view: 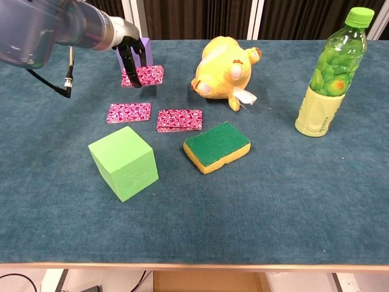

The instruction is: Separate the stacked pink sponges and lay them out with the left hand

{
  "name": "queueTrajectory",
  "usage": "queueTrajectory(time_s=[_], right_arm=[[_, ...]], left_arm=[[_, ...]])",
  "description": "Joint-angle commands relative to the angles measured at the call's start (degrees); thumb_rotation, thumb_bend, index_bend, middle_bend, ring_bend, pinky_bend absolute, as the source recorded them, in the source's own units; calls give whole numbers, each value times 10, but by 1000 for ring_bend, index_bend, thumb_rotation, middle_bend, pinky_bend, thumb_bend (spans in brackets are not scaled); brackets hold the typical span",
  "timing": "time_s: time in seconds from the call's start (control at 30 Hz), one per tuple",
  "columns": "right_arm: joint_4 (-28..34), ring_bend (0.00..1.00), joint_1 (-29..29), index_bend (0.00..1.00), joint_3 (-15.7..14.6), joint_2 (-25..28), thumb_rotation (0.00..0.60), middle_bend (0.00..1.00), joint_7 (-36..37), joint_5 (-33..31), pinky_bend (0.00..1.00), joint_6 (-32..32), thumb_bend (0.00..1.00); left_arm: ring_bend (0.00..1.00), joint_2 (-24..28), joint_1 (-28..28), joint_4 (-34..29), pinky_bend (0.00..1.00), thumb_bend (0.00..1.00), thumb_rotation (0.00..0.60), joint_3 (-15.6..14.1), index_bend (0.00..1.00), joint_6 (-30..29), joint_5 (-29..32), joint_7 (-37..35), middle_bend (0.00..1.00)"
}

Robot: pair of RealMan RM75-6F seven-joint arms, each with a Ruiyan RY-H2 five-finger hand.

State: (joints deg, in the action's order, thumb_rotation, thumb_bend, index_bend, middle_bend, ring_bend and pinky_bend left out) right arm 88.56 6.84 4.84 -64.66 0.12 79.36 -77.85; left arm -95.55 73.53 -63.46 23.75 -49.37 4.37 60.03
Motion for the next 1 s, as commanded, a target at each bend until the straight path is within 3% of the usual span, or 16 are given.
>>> queueTrajectory(time_s=[0.03,0.43,1.0], right_arm=[[-2,161,0,4,1,0,600,76,3,-1,217,1,187],[-11,161,1,4,5,1,600,76,19,-11,216,7,186],[-10,161,-2,5,5,4,600,76,26,-5,216,2,186]], left_arm=[[0,-20,14,37,0,244,600,2,477,25,0,-2,142],[0,-97,50,171,0,244,600,2,477,93,-19,-18,142],[0,-110,61,176,0,220,600,5,443,87,11,10,125]])
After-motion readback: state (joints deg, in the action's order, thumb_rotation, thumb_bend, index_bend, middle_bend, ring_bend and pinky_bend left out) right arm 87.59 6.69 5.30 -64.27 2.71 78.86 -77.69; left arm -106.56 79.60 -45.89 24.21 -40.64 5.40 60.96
